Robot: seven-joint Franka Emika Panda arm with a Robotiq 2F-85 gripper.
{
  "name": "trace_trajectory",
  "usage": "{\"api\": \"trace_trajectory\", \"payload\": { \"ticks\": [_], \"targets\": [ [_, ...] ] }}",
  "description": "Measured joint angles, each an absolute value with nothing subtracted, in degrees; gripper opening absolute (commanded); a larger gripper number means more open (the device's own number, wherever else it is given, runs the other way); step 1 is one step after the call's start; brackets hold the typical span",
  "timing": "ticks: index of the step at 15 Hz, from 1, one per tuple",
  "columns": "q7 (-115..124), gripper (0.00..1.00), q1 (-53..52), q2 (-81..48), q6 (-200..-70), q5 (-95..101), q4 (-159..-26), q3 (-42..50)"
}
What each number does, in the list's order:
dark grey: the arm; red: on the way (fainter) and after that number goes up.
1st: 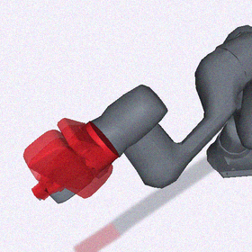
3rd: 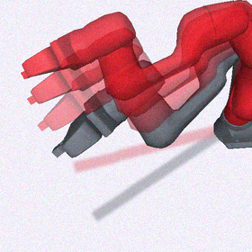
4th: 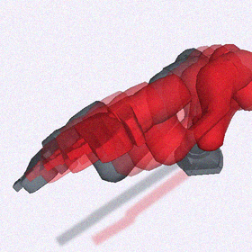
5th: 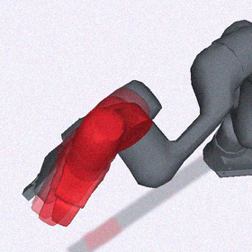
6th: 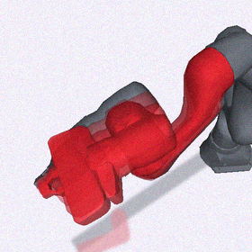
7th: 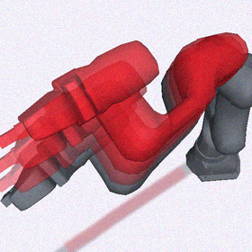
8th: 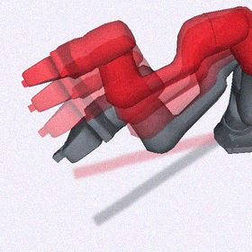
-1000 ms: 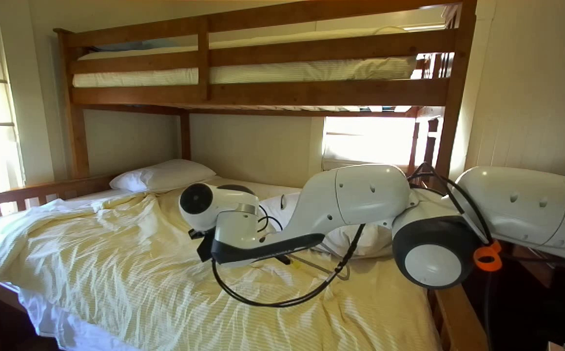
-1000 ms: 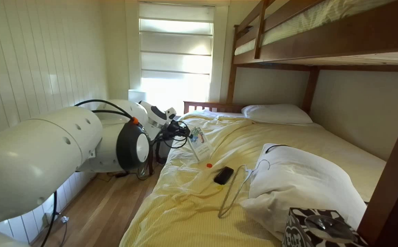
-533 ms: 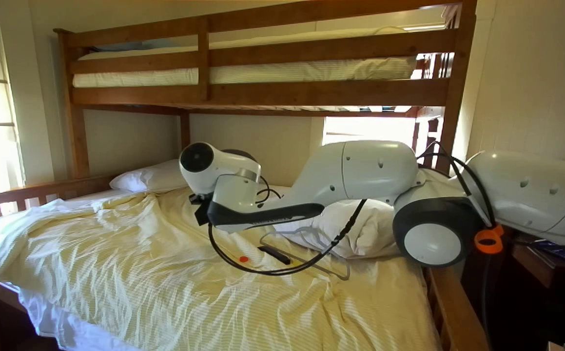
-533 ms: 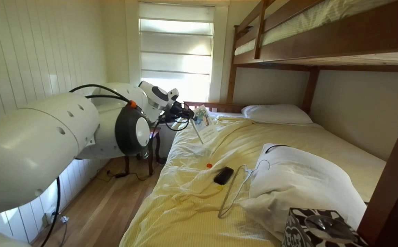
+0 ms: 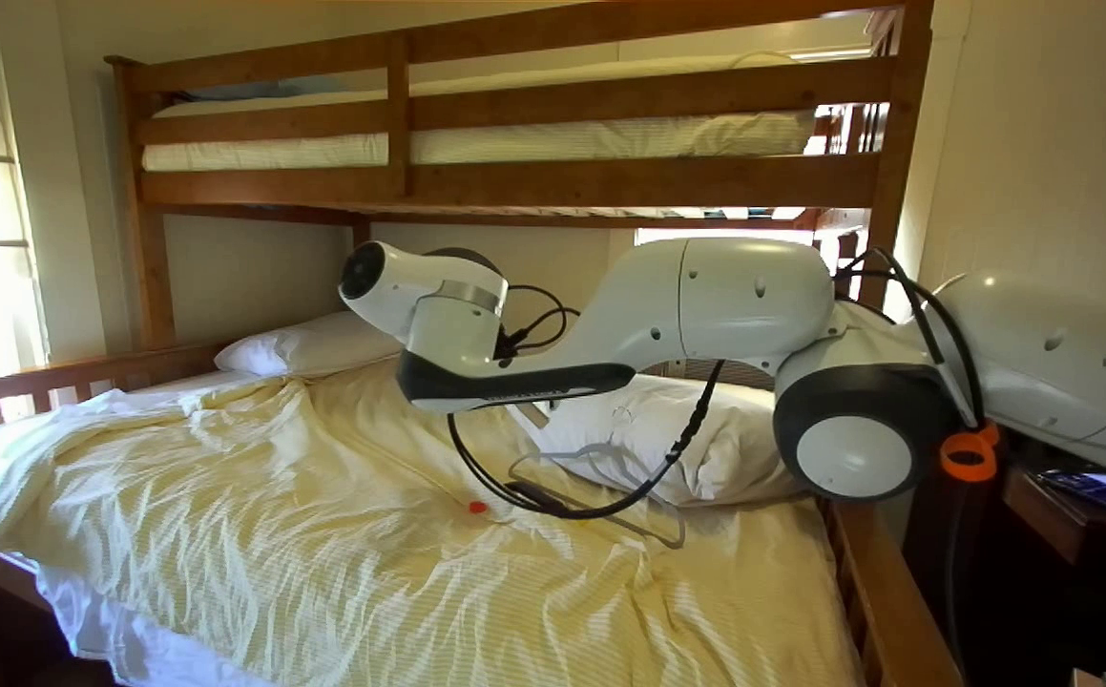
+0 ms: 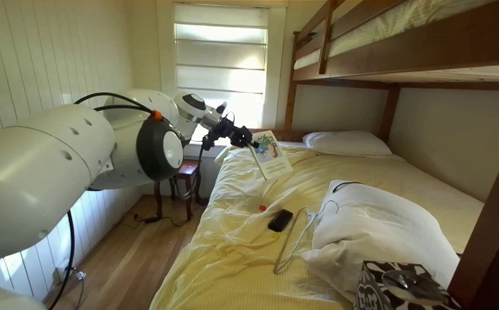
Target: Pick up the novel and place it on the bed frame
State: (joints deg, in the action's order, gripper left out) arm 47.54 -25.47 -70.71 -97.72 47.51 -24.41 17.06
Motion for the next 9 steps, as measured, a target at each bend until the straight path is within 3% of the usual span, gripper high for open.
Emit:
{"api": "trace_trajectory", "payload": {
  "ticks": [6,7,9],
  "targets": [
    [36.63,0.06,-25.69,-69.96,-87.56,46.36,-24.41,16.13],
    [36.11,0.24,-25.62,-69.97,-86.07,46.07,-24.41,16.13],
    [36.03,0.24,-25.41,-69.97,-84.26,45.58,-24.41,16.13]
  ]
}}
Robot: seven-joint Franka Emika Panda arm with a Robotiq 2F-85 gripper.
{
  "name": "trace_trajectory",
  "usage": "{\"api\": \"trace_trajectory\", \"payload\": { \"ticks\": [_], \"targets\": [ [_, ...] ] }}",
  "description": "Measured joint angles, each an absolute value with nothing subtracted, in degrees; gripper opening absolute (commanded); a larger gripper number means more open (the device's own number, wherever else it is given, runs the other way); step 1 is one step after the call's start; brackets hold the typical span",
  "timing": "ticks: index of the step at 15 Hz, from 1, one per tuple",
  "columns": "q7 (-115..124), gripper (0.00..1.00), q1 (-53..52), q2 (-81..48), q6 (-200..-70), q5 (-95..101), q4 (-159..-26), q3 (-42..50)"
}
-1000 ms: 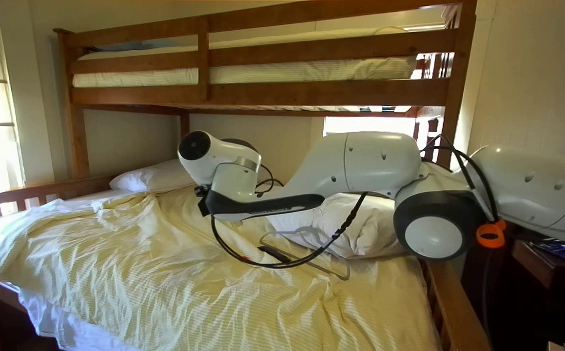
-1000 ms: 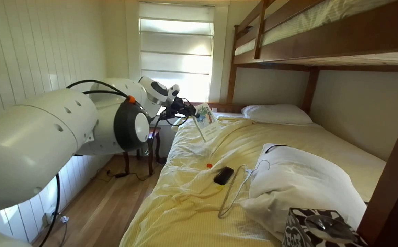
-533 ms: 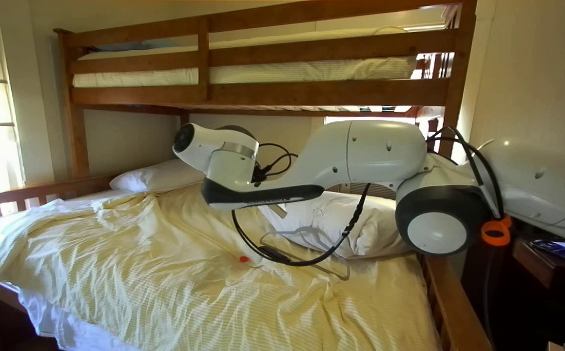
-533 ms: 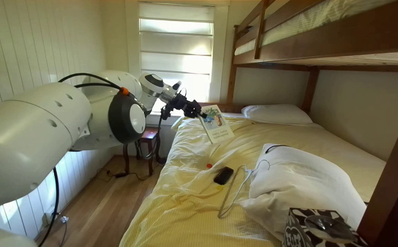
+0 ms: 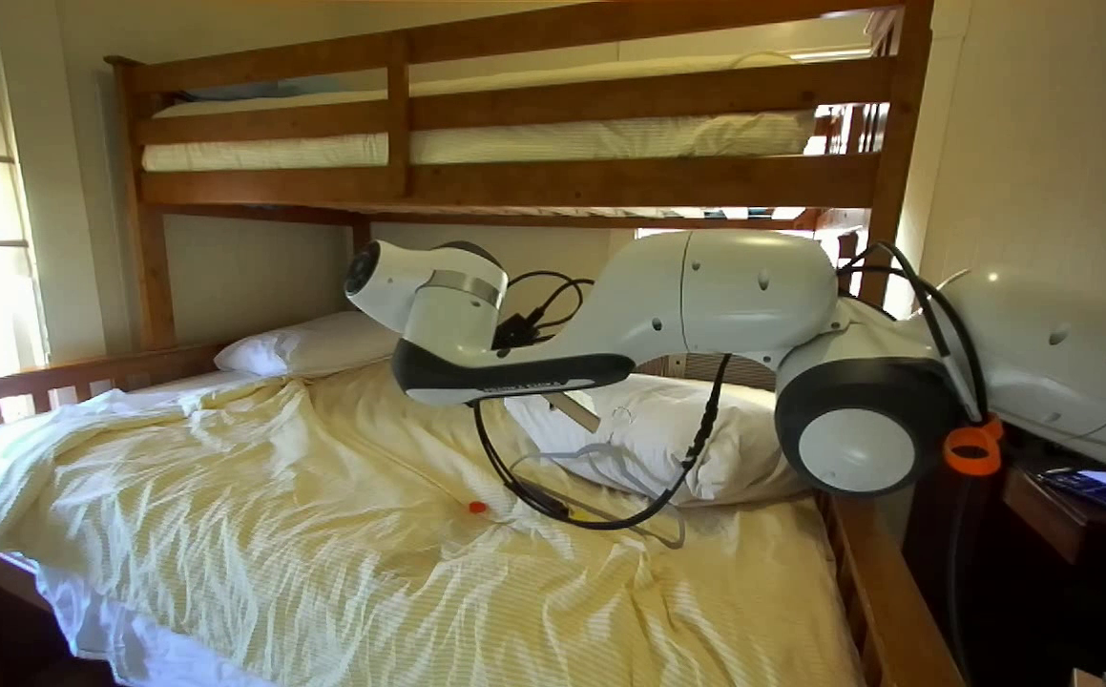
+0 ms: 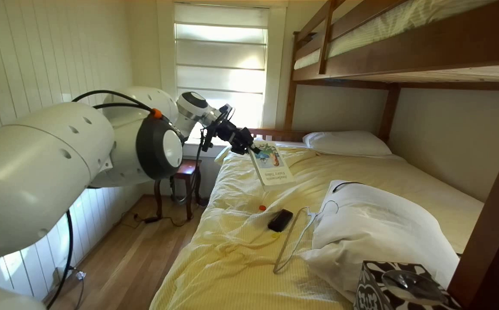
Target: Pick up the novel and place it on the bed frame
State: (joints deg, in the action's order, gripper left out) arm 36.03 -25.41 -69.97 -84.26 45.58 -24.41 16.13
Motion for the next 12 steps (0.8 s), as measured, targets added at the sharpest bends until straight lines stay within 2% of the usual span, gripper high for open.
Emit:
{"api": "trace_trajectory", "payload": {
  "ticks": [4,5,12],
  "targets": [
    [36.03,0.24,-25.25,-69.96,-84.1,45.49,-24.41,16.13],
    [36.03,0.06,-25.25,-69.96,-84.09,45.47,-24.41,16.13],
    [25.6,0.06,-23.51,-69.42,-86.98,45.01,-24.49,16.76]
  ]
}}
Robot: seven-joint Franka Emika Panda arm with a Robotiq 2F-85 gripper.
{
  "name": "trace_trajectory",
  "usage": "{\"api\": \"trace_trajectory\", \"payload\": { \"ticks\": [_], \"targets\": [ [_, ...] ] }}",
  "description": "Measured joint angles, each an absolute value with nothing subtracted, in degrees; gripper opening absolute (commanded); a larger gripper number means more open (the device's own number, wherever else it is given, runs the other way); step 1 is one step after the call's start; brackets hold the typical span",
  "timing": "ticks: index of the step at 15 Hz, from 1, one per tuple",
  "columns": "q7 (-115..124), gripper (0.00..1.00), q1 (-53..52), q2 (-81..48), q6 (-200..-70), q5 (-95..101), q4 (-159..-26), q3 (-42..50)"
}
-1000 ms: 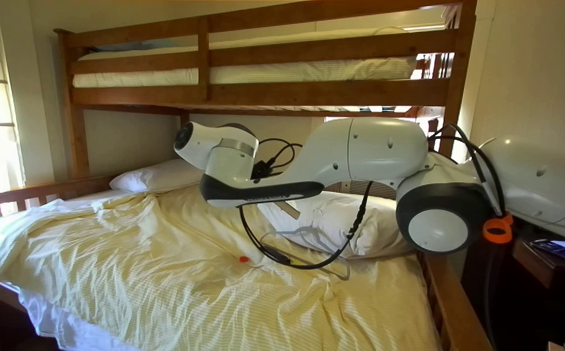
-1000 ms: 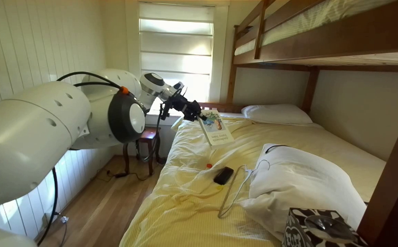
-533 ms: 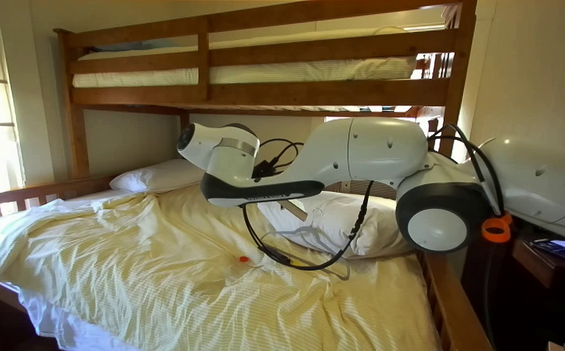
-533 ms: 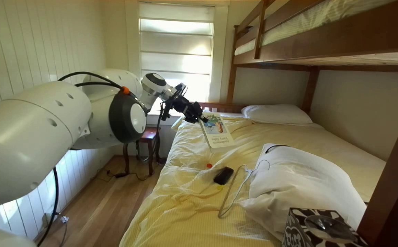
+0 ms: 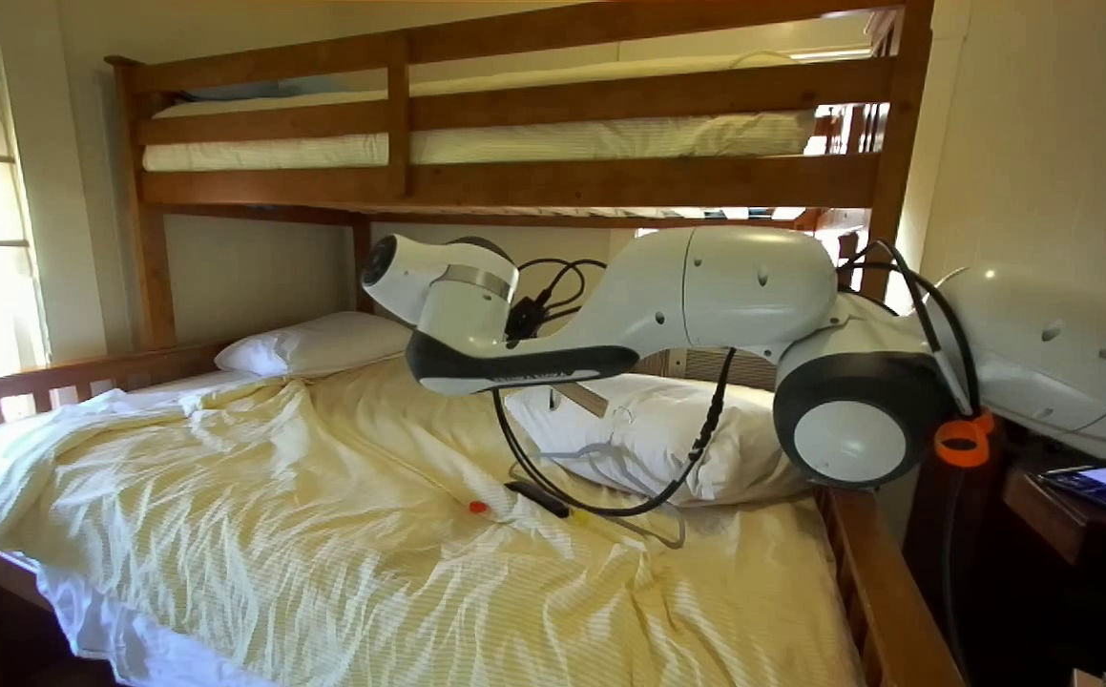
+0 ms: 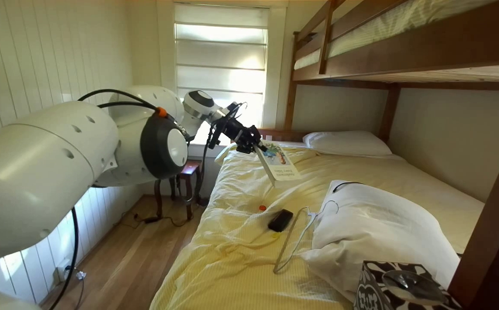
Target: Pick up the novel and place it on the bed frame
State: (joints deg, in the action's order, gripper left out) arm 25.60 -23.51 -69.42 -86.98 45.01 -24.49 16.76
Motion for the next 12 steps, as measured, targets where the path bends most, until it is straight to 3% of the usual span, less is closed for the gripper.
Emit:
{"api": "trace_trajectory", "payload": {
  "ticks": [6,12],
  "targets": [
    [13.76,0.06,-16.41,-64.08,-88.17,34.08,-24.39,12.13],
    [8.65,0.06,-14.96,-58.49,-78.31,21.32,-24.39,8.91]
  ]
}}
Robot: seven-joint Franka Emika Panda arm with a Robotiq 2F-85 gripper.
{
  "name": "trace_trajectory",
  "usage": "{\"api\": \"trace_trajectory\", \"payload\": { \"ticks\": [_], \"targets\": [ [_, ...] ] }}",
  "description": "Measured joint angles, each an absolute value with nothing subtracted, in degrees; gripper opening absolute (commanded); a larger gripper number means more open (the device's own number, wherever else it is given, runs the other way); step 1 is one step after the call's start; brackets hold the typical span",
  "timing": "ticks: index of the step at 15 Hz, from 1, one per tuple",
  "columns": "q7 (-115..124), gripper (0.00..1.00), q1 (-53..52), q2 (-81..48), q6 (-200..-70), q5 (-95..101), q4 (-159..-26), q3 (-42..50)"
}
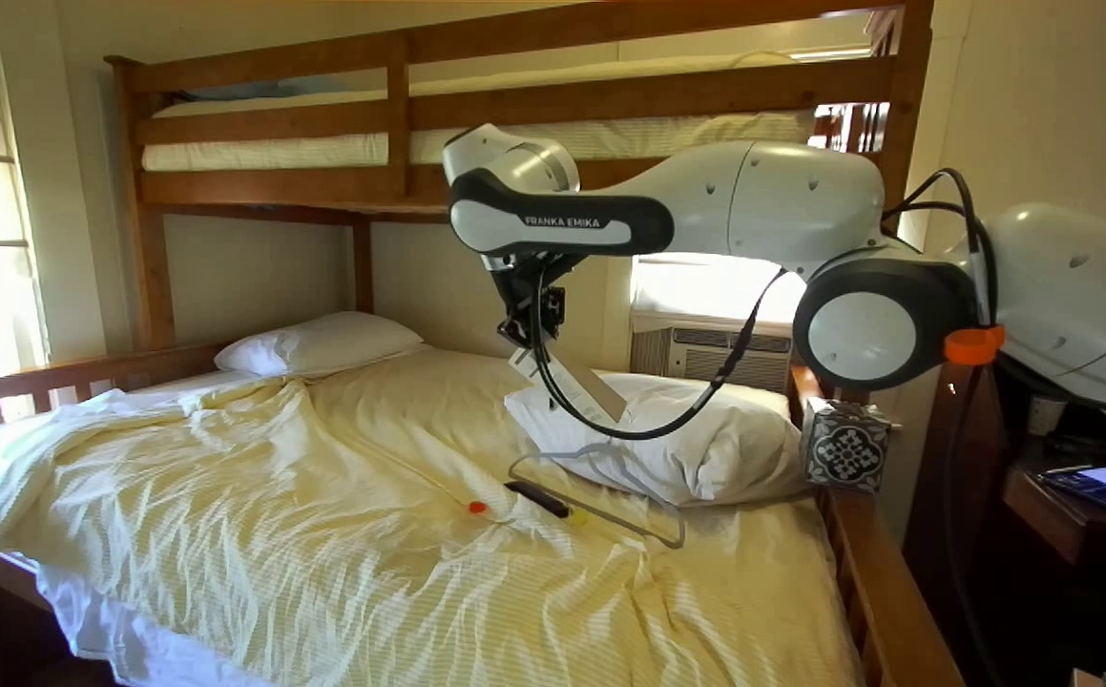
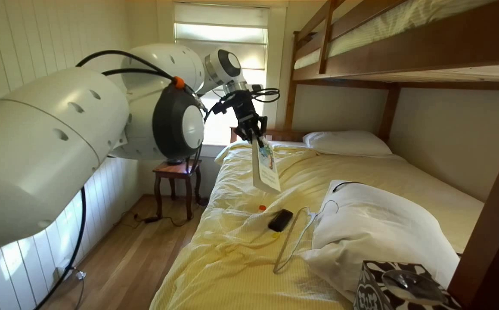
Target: Pick up the novel and place it on the bed frame
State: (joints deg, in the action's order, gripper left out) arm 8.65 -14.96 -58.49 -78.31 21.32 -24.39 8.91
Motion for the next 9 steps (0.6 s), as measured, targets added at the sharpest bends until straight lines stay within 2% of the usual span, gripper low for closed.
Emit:
{"api": "trace_trajectory", "payload": {
  "ticks": [4,9],
  "targets": [
    [8.94,0.06,-14.48,-56.05,-69.76,16.66,-24.41,7.11],
    [9.95,0.06,-14.72,-54.87,-69.41,17.08,-24.4,8.27]
  ]
}}
